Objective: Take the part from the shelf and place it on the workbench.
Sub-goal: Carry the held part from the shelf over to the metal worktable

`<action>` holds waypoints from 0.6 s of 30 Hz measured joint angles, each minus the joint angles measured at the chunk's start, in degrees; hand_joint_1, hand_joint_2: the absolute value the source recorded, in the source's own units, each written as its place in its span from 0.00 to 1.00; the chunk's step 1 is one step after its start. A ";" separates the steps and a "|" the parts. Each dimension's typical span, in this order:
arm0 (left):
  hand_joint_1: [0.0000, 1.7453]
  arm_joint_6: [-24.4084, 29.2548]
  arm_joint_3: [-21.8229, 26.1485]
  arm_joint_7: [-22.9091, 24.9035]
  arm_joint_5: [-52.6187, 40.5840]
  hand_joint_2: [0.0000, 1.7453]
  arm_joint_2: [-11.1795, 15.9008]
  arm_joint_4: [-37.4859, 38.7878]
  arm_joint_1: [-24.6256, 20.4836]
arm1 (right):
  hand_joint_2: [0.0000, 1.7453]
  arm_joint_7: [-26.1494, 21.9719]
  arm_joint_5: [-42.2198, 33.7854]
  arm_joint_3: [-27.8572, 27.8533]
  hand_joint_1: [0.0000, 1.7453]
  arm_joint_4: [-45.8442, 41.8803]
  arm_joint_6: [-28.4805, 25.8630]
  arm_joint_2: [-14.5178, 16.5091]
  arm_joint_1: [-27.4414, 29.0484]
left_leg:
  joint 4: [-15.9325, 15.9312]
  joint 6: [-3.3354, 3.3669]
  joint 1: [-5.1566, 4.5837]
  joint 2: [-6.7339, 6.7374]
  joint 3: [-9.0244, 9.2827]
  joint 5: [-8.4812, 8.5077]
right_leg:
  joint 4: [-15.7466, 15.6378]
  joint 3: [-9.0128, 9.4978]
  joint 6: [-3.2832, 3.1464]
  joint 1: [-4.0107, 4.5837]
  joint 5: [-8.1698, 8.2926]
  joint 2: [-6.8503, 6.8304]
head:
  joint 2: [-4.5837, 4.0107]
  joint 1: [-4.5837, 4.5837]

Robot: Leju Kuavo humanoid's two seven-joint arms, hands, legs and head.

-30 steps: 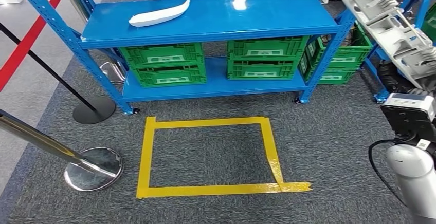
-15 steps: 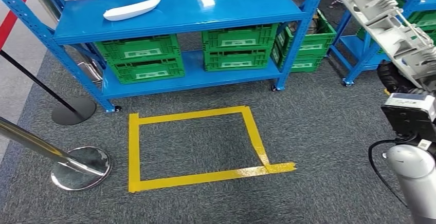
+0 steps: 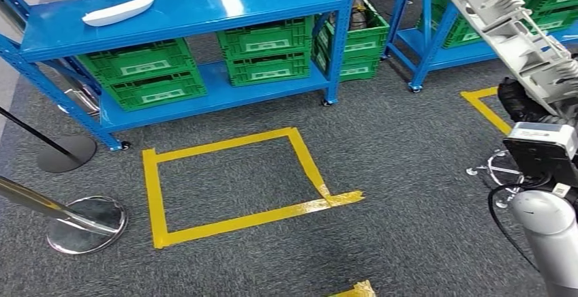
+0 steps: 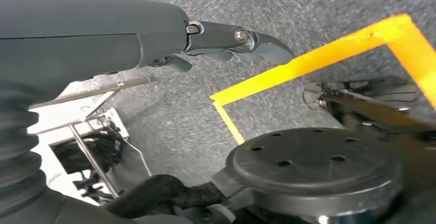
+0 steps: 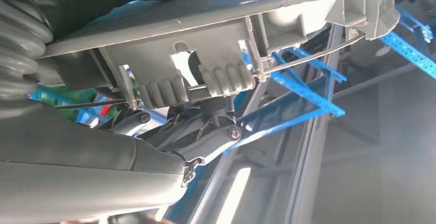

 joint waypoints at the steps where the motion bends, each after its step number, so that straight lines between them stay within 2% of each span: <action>1: 0.00 0.05 -0.02 -0.03 0.01 1.00 0.21 -0.10 -0.04 | 1.00 0.01 0.01 0.01 1.00 -0.01 0.03 0.00 -0.06 | -3.38 0.30 -0.28 -1.05 2.05 -0.57 | -0.19 -0.36 0.17 -0.08 0.80 0.51 | 0.00 0.03; 2: 0.00 0.10 -0.06 -0.07 0.01 1.00 0.39 -0.22 -0.08 | 1.00 0.01 0.01 0.01 1.00 -0.03 0.08 -0.01 -0.11 | -5.51 0.36 -0.48 -1.48 3.16 -0.98 | -0.54 -0.61 0.48 -0.19 1.67 1.05 | 0.00 -0.02; 3: 0.00 0.15 -0.09 -0.10 0.03 1.00 0.46 -0.33 -0.13 | 1.00 0.03 0.02 0.02 1.00 -0.04 0.14 -0.01 -0.12 | -6.38 0.12 -0.48 -0.99 3.09 -0.59 | -1.07 -0.78 0.83 -0.32 2.64 1.69 | 0.00 -0.06; 4: 0.00 0.19 -0.15 -0.12 0.08 1.00 0.47 -0.39 -0.24 | 1.00 0.07 0.02 0.02 1.00 -0.03 0.20 -0.02 -0.09 | -6.65 0.00 -0.45 -0.23 2.64 0.27 | -1.41 -1.08 1.13 -0.36 2.90 1.80 | 0.00 -0.11; 5: 0.00 0.22 -0.20 -0.13 0.13 1.00 0.46 -0.45 -0.31 | 1.00 0.10 0.03 0.03 1.00 -0.03 0.29 -0.10 -0.12 | -7.04 0.15 -0.31 0.58 2.08 1.19 | -1.03 -1.57 1.39 -0.31 1.91 1.21 | 0.00 -0.06; 6: 0.00 0.25 -0.26 -0.15 0.22 1.00 0.43 -0.53 -0.35 | 1.00 0.14 0.03 0.03 1.00 -0.02 0.37 -0.18 -0.21 | -7.38 0.30 -0.13 1.50 1.30 2.12 | 0.40 -2.38 1.60 -0.21 -0.34 0.16 | 0.00 0.08; 8: 0.00 0.26 -0.48 -0.31 0.45 1.00 0.30 -0.67 -0.25 | 1.00 0.19 0.04 0.05 1.00 -0.01 0.50 -0.33 -0.46 | -7.32 0.56 0.03 3.08 -0.50 3.58 | 6.73 -4.03 2.08 -0.41 -6.80 -2.42 | 0.00 0.41; 9: 0.00 0.19 -0.59 -0.50 0.57 1.00 0.24 -0.71 -0.21 | 1.00 0.21 0.05 0.06 1.00 0.00 0.52 -0.33 -0.51 | -7.18 0.49 0.06 3.91 -1.52 4.19 | 10.75 -4.67 2.46 -0.65 -8.48 -3.05 | 0.00 0.48; 10: 0.00 0.06 -0.70 -0.75 0.64 1.00 0.17 -0.73 -0.21 | 1.00 0.25 0.07 0.07 1.00 0.02 0.53 -0.33 -0.51 | -7.00 0.31 0.11 4.72 -2.56 4.79 | 14.34 -4.91 2.87 -0.95 -8.30 -3.39 | 0.00 0.53; 11: 0.00 -0.11 -0.80 -1.01 0.68 1.00 0.13 -0.75 -0.27 | 1.00 0.28 0.09 0.07 1.00 0.03 0.56 -0.33 -0.51 | -6.79 0.06 0.22 5.53 -3.66 5.36 | 16.89 -4.77 3.32 -1.26 -6.40 -3.61 | 0.00 0.54; 12: 0.00 -0.30 -0.89 -1.19 0.70 1.00 0.09 -0.75 -0.36 | 1.00 0.29 0.09 0.07 1.00 0.05 0.58 -0.33 -0.51 | -6.46 -0.27 0.37 6.30 -4.75 5.92 | 17.79 -3.96 3.79 -1.57 -3.76 -3.87 | 0.00 0.54; 13: 0.00 -0.46 -0.97 -1.29 0.70 1.00 0.07 -0.75 -0.46 | 1.00 0.30 0.09 0.07 1.00 0.06 0.62 -0.33 -0.52 | -6.02 -0.63 0.51 6.98 -5.75 6.38 | 16.76 -2.14 4.24 -1.87 -1.83 -4.43 | 0.00 0.55; 14: 0.00 -0.61 -1.02 -1.31 0.72 1.00 0.13 -0.75 -0.58 | 1.00 0.30 0.09 0.07 1.00 0.06 0.65 -0.33 -0.60 | -5.44 -1.03 0.58 7.55 -6.62 6.69 | 13.55 1.27 4.64 -2.12 -1.80 -5.51 | 0.00 0.61; 15: 0.00 -0.79 -1.08 -1.32 0.75 1.00 0.19 -0.75 -0.67 | 1.00 0.30 0.08 0.07 1.00 0.05 0.68 -0.32 -0.74 | -4.76 -1.45 0.60 8.06 -7.25 6.91 | 8.83 5.16 4.71 -2.12 -3.64 -6.57 | 0.00 0.56; 16: 0.00 -0.95 -1.13 -1.33 0.84 1.00 0.33 -0.75 -0.82 | 1.00 0.28 0.05 0.07 1.00 0.04 0.72 -0.32 -0.91 | -4.13 -1.87 0.57 8.57 -7.73 7.18 | 4.26 8.35 4.37 -2.06 -6.16 -7.39 | 0.00 0.48; 17: 0.00 -1.09 -1.18 -1.36 0.94 1.00 0.42 -0.76 -0.95 | 1.00 0.26 0.03 0.07 1.00 0.04 0.77 -0.33 -1.06 | -3.74 -2.25 0.59 9.08 -8.05 7.52 | 0.79 10.43 3.80 -1.88 -8.32 -7.70 | 0.00 0.39; 18: 0.00 -1.19 -1.26 -1.40 1.02 1.00 0.42 -0.76 -1.04 | 1.00 0.25 0.01 0.07 1.00 0.04 0.83 -0.34 -1.13 | -3.57 -2.64 0.70 9.65 -8.27 7.92 | -0.95 10.75 3.02 -1.64 -9.34 -7.35 | 0.00 0.27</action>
